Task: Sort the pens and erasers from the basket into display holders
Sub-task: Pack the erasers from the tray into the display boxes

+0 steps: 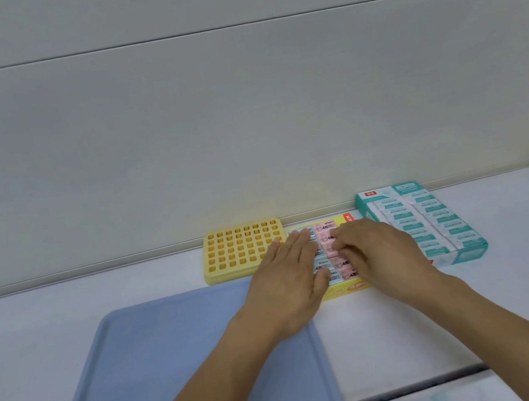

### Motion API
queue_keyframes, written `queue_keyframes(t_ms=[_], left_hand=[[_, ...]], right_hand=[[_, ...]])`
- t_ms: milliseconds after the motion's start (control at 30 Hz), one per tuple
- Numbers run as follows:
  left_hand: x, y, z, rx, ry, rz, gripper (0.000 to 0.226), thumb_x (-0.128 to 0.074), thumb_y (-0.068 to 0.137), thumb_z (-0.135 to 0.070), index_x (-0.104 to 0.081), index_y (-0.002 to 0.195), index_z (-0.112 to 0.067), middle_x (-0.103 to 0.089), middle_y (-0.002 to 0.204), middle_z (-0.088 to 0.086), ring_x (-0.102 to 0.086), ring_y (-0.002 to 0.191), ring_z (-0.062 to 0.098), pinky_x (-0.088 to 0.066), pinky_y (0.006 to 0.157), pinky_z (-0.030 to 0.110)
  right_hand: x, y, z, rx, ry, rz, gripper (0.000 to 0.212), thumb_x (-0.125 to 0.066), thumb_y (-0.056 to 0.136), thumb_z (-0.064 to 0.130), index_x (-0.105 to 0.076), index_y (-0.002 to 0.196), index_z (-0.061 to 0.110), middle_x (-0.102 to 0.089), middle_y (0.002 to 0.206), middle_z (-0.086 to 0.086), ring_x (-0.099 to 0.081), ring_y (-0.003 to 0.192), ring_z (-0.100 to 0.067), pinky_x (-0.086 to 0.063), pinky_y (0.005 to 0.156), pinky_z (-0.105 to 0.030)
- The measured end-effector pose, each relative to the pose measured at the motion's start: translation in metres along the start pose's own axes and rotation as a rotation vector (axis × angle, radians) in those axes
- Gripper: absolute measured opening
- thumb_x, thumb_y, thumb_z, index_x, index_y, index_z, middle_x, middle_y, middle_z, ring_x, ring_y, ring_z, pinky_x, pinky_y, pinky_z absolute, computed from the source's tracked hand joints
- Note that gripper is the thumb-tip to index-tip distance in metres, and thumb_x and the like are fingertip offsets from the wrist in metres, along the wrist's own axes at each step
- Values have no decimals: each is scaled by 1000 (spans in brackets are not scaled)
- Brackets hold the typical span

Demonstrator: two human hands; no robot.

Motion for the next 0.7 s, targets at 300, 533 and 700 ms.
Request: queue_keyframes(t_ms=[300,533,700], left_hand=[[-7,7,1,-10,-17,25,117,-4,67,-89,-8,156,-13,-3,164,3,3,150,13,3,122,33],[-8,9,-2,-25,89,119,117,1,68,-90,2,156,-12,4,164,3,11,150,14,10,121,40],[2,33,-3,-28,47,184,133,-37,56,-98,7,155,-20,7,164,5,13,150,22,18,118,45]], right_hand=[[8,-21,-20,-119,150,-32,38,-59,94,34,-55,131,28,-57,129,9,-49,119,-13,-42,93,-31],[17,-24,-40,-167,102,-53,46,-58,93,41,-52,135,25,-50,142,5,-40,132,-14,-29,104,-25],[45,-36,-98,-430,-22,-115,59,-55,91,47,-43,141,18,-44,148,-5,-38,132,-27,-34,105,-41]])
Point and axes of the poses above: each hand's wrist, its own y-axis towards the middle knuckle, its own x-axis out of the back of the hand, z = x × y, the point moved 8 cm from there along y, towards the middle knuckle
